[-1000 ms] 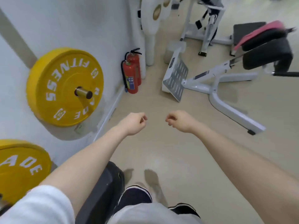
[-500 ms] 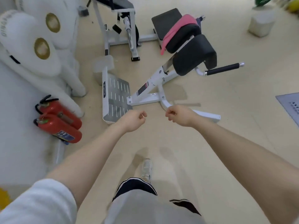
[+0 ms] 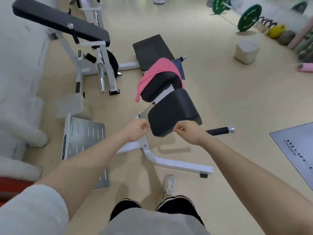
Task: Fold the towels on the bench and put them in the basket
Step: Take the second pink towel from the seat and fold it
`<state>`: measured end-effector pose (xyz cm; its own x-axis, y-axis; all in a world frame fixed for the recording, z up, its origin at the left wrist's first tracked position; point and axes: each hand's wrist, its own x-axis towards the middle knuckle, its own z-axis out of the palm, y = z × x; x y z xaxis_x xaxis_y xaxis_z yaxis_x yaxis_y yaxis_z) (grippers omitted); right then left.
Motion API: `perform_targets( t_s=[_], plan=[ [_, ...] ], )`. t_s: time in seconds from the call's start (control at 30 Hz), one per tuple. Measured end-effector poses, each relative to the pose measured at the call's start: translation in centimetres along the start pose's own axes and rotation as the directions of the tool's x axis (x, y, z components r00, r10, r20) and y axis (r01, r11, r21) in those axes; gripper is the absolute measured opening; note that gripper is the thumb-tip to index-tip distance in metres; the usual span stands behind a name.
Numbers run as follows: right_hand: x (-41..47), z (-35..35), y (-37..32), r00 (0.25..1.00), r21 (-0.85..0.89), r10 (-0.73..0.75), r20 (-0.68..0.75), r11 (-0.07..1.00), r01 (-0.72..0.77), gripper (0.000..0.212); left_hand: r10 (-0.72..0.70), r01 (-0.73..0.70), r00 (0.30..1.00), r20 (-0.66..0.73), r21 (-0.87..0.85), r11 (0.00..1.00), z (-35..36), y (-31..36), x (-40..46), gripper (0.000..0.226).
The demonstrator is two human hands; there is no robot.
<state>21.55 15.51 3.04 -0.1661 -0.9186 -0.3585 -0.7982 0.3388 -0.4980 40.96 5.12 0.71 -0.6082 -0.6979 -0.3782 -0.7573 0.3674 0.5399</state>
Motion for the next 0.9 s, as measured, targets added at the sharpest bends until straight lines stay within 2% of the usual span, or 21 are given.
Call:
perform_targets(
  t_s=[0.17,0.23,0.3,0.4,0.53,0.63,0.8,0.9],
  plan=[
    [9.9,-6.1,2.3,0.996,-0.034,-0.087,0.035,0.996,0.088,0.035,-0.062,0.060,0.998,-0.021,-0.113,0.992,-1.9,2.1,9.2,0.024],
    [13.5,-7.6,3.1,0.993,-0.044,-0.117,0.019,0.992,0.118,0.043,-0.040,0.035,0.998,-0.055,-0.102,0.994,-2.8,2.7,12.7,0.026],
    [17.0,-8.5,3.9,0.992,-0.050,-0.125,0.008,0.991,0.125,0.048,-0.035,0.031,0.997,-0.070,-0.060,0.998,-3.6,3.2,16.2,0.040],
    [21.8,-9.6,5.2,0.993,-0.022,-0.112,-0.037,0.994,0.111,0.050,-0.083,0.083,0.996,-0.017,-0.026,0.996,-4.1,3.4,21.7,0.059],
    [28.5,-9.9,6.3,0.991,0.027,-0.074,-0.110,0.997,0.077,0.048,-0.083,0.083,0.996,0.025,0.012,0.996,-4.1,2.1,29.0,0.071],
    [33.9,-9.0,6.4,0.990,-0.016,-0.066,-0.125,0.998,0.065,0.049,-0.087,0.085,0.995,0.042,0.051,0.995,-4.1,0.8,33.7,0.075],
    [40.9,-7.7,5.8,0.987,-0.089,0.090,-0.132,0.991,-0.102,0.048,-0.048,0.037,0.987,0.153,0.076,0.996,-3.9,-1.7,36.5,0.076],
    [43.0,-7.9,5.2,0.955,-0.168,0.164,-0.246,0.963,-0.209,0.040,0.022,-0.045,0.964,0.265,0.081,0.996,-5.2,-3.5,37.1,0.075]
  ],
)
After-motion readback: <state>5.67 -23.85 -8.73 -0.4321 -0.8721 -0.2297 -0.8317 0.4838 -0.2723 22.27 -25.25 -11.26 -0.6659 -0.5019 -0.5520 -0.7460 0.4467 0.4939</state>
